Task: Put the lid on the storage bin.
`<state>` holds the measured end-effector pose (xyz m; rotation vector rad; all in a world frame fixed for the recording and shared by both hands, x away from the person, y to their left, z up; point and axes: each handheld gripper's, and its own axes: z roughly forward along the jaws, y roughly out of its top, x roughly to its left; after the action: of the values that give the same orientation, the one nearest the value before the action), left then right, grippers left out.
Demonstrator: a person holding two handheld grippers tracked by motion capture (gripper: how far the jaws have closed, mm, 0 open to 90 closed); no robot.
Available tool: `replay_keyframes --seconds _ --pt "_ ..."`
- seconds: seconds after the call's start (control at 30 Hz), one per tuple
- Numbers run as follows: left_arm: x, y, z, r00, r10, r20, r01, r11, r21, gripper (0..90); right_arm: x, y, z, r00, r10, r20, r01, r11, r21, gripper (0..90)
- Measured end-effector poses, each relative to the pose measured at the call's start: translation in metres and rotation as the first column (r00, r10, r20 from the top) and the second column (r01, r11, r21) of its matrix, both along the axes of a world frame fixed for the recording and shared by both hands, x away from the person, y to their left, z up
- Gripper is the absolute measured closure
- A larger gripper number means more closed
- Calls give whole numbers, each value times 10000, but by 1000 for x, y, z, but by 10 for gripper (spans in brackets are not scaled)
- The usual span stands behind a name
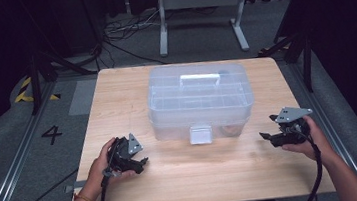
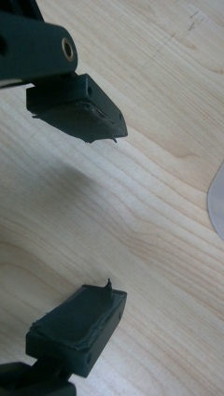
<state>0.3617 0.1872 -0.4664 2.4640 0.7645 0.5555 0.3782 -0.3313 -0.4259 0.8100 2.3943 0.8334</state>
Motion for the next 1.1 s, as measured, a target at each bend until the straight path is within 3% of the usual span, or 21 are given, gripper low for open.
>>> replay_keyframes --seconds 0.3,0.43,0.73,0.93,1.1 --pt "-13 12 -3 10000 95 -5 -95 9985 -530 195 -11 -12 -11 9997 -218 -68 217 9997 -135 273" --pt "-18 19 -5 9997 171 -181 -185 9965 -811 192 -16 -20 -15 9991 -396 -144 397 9992 74 273" --pt "-28 36 -11 9977 463 -497 -539 9849 -1647 175 -27 -33 -26 9971 -678 -342 694 9964 479 273" --pt "-32 46 -15 9956 606 -708 -748 9726 -2200 169 -34 -41 -36 9933 -1051 -472 1087 9909 798 275" --pt "-35 51 -16 9945 682 -789 -852 9673 -2388 167 -39 -48 -42 9895 -1287 -657 1346 9862 960 271"
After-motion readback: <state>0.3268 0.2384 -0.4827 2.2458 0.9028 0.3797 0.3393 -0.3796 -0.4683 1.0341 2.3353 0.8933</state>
